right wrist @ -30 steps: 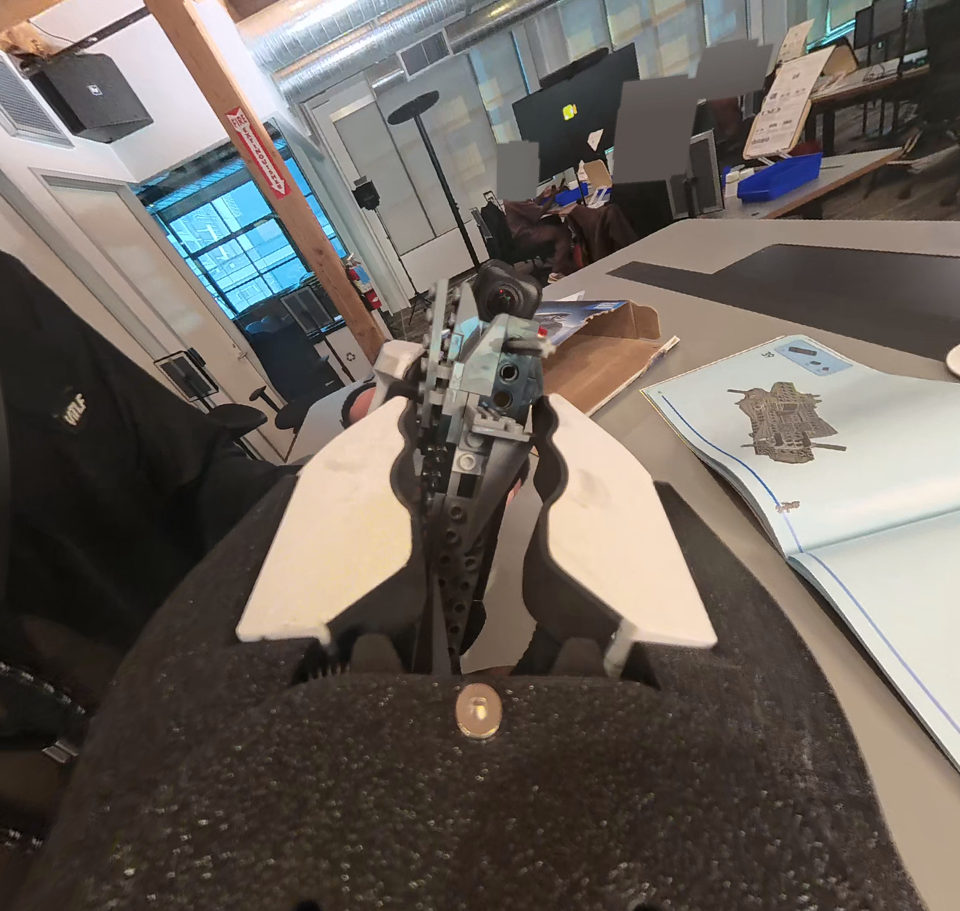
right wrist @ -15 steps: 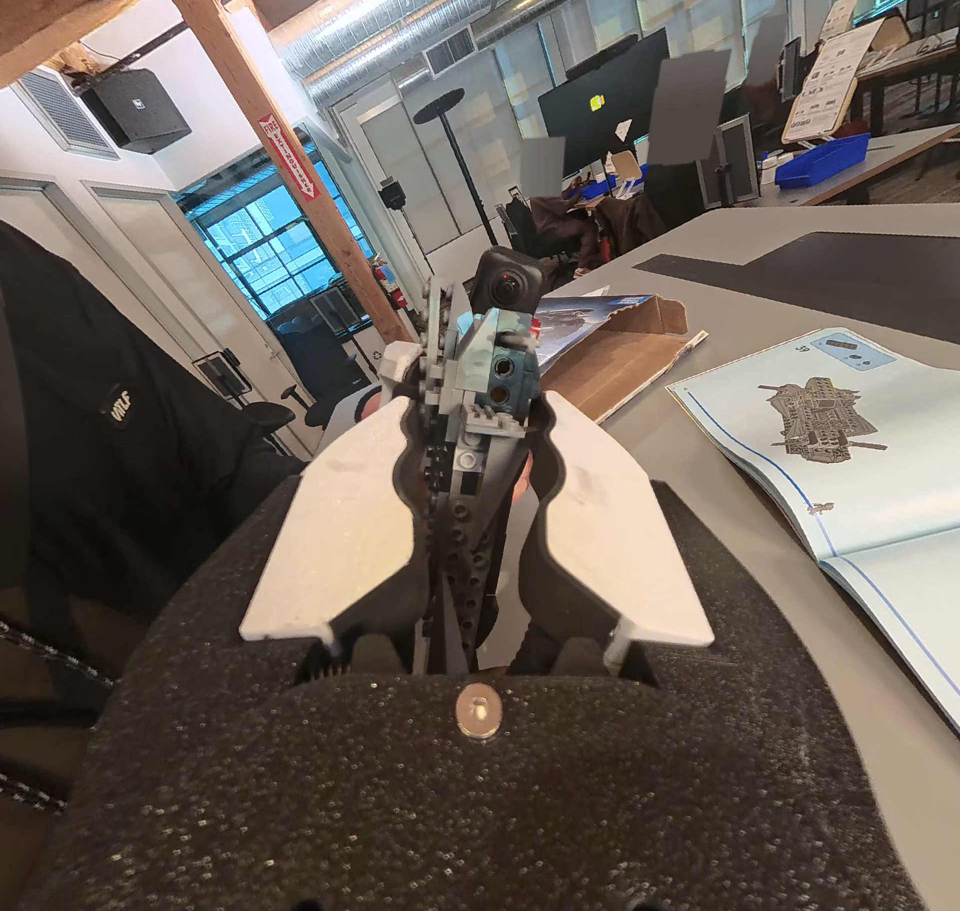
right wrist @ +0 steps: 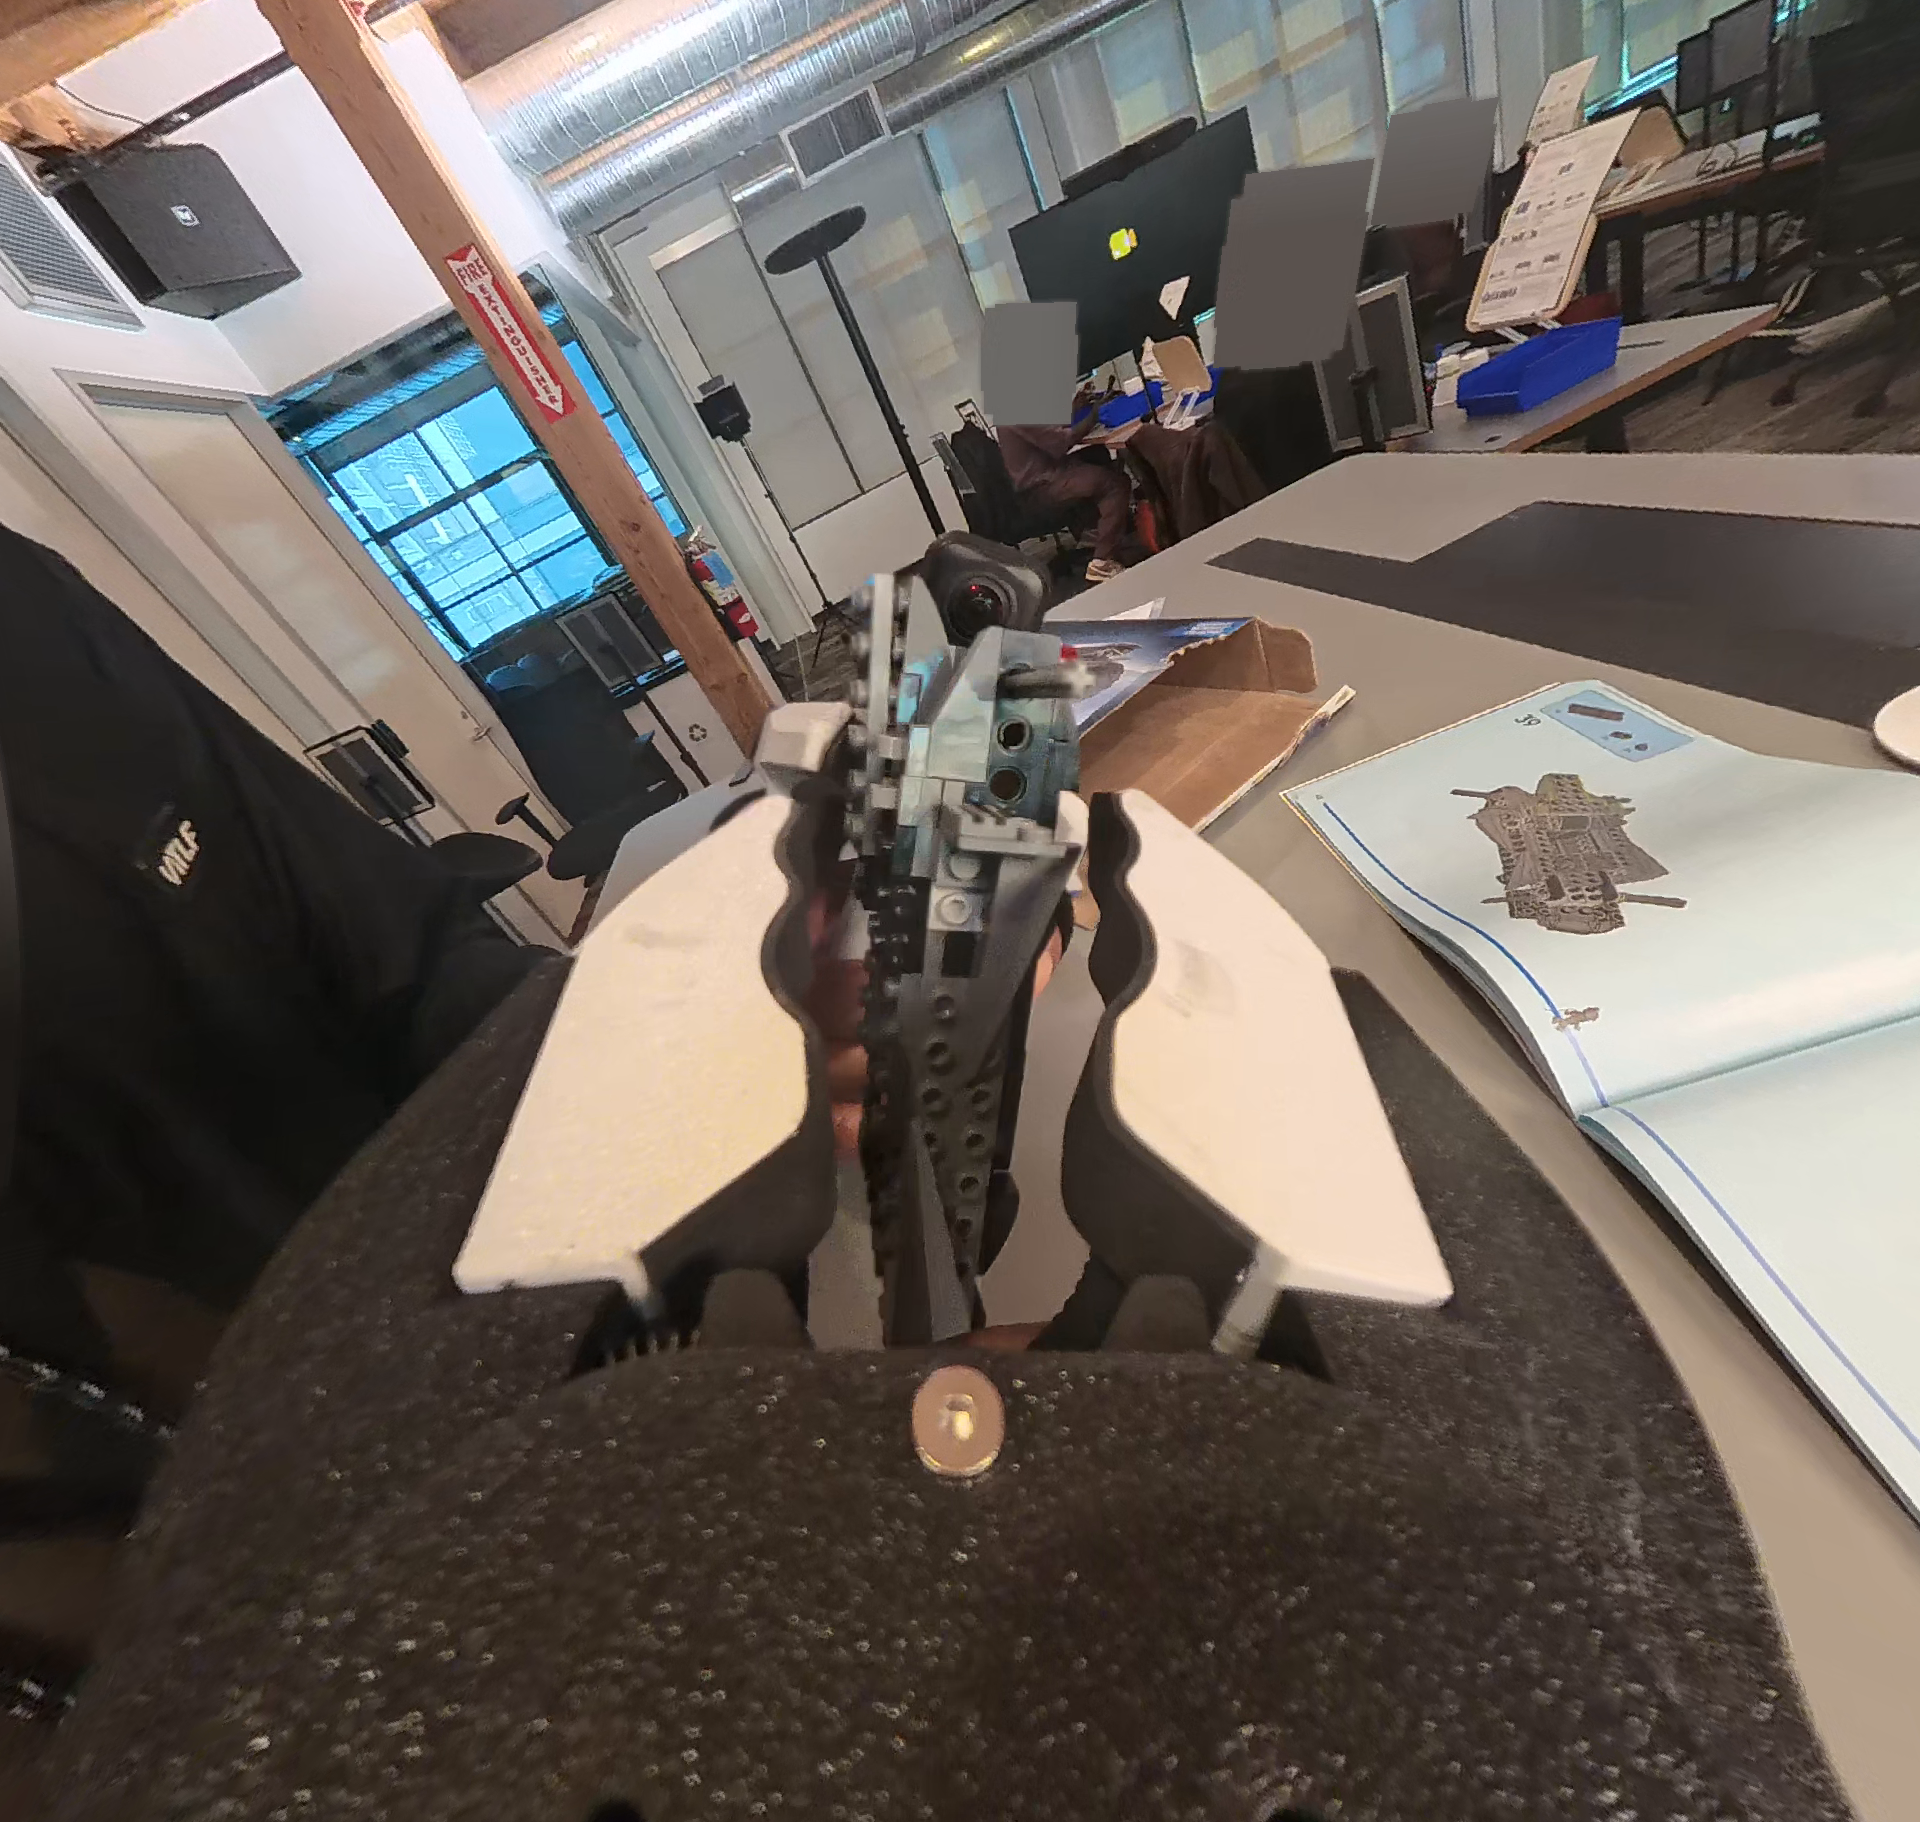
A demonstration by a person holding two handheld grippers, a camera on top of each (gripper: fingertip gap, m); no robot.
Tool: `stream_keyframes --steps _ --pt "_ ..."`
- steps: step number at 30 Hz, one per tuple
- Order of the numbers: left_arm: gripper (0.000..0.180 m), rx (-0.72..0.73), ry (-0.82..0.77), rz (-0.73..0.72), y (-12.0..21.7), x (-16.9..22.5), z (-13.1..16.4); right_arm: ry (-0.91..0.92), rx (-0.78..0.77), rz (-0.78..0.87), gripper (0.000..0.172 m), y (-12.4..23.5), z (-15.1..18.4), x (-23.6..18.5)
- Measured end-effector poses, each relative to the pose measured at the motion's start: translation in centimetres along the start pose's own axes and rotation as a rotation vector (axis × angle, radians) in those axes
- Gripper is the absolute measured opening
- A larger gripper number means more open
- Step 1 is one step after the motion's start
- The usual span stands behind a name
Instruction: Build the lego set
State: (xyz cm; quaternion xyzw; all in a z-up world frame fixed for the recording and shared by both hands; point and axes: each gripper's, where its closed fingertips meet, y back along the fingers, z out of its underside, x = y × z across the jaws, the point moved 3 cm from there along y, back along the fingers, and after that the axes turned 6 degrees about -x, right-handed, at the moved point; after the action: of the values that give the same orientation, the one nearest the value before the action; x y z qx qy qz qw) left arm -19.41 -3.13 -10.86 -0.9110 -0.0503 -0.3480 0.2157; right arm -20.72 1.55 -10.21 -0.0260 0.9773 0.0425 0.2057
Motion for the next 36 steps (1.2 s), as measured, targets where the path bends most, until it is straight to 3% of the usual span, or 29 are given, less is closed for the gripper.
stream_keyframes --steps 13,36 --pt "0.038 -0.051 -0.065 -0.022 -0.37 0.28 0.39 0.014 -0.002 0.002 0.045 0.46 -0.01 0.21" --pt "0.038 -0.053 -0.040 -0.019 -0.43 0.18 0.52 0.017 -0.001 -0.040 0.039 0.54 0.12 0.10"
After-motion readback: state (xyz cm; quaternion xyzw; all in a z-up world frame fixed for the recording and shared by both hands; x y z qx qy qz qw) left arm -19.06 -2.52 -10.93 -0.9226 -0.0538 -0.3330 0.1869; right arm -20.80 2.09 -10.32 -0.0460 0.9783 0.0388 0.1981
